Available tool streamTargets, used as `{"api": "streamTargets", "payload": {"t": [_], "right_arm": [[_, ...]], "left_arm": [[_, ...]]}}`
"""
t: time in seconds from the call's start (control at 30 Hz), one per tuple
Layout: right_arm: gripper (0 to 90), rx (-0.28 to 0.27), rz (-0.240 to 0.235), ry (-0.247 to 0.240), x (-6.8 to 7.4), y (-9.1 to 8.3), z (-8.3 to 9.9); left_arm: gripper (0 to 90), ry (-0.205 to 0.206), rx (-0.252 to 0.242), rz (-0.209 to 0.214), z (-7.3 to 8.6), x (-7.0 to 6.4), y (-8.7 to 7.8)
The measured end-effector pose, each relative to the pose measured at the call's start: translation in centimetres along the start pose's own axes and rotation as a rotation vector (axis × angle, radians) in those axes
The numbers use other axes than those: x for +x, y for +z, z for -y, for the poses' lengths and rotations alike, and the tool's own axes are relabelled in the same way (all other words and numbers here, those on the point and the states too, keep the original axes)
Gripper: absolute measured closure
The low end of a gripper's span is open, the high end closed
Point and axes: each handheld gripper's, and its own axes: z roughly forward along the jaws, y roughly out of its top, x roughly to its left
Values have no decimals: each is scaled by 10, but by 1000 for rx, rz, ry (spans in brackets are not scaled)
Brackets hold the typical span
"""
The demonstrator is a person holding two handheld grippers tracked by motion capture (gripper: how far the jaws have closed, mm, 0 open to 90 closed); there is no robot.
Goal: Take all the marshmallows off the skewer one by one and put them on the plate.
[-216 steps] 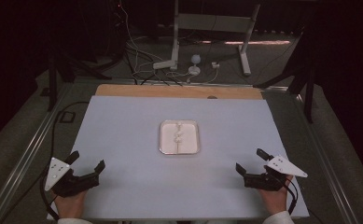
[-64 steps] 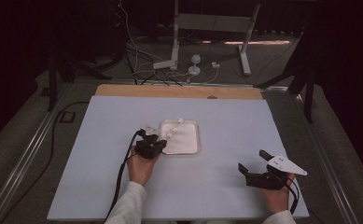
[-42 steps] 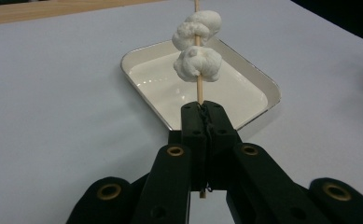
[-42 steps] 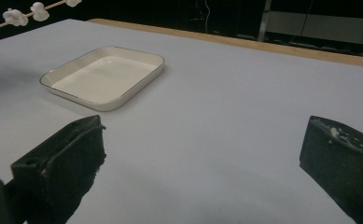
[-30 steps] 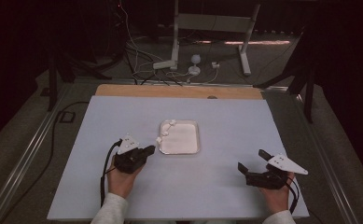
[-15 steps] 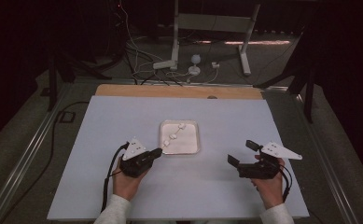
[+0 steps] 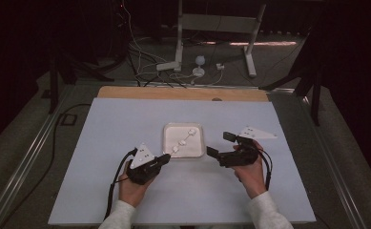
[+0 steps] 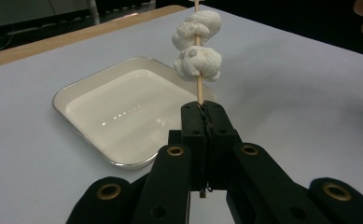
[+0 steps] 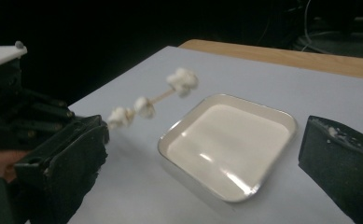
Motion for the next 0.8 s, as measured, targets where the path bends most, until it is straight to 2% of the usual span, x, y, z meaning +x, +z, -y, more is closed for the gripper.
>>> {"api": "streamTargets", "payload": {"t": [0.17, 0.3, 0.33, 0.37, 0.4, 0.47, 0.5, 0.53, 0.57, 0.63, 0.67, 0.8], "right_arm": [[67, 42, -42, 6, 4, 18, -13], [193, 74, -82, 32, 6, 32, -20], [295, 87, -98, 48, 7, 38, -23], [331, 95, -91, 55, 7, 41, -24], [331, 95, -91, 55, 7, 41, -24], [456, 116, -106, 81, 6, 49, -26], [456, 116, -106, 81, 6, 49, -26], [506, 119, -114, 92, 6, 51, -26], [612, 131, -103, 114, 6, 53, -26], [667, 131, -112, 139, 4, 53, -26], [685, 128, -123, 157, 2, 52, -27], [726, 119, -127, 175, 1, 50, -28]], "left_arm": [[898, 11, -18, 14, 0, -2, 0], [897, 16, -31, 24, 0, -2, -1], [898, 19, -35, 27, 0, -2, -1], [898, 23, -40, 31, 0, -3, -1], [898, 25, -45, 37, 0, -3, -1], [898, 33, -52, 41, 0, -4, -2], [898, 36, -53, 42, 0, -4, -2], [898, 37, -55, 45, 0, -4, -2], [898, 38, -55, 45, 0, -4, -2], [898, 44, -48, 42, 0, -3, -2], [899, 45, -46, 43, 0, -3, -2], [900, 61, -41, 45, -1, -6, -2]]}}
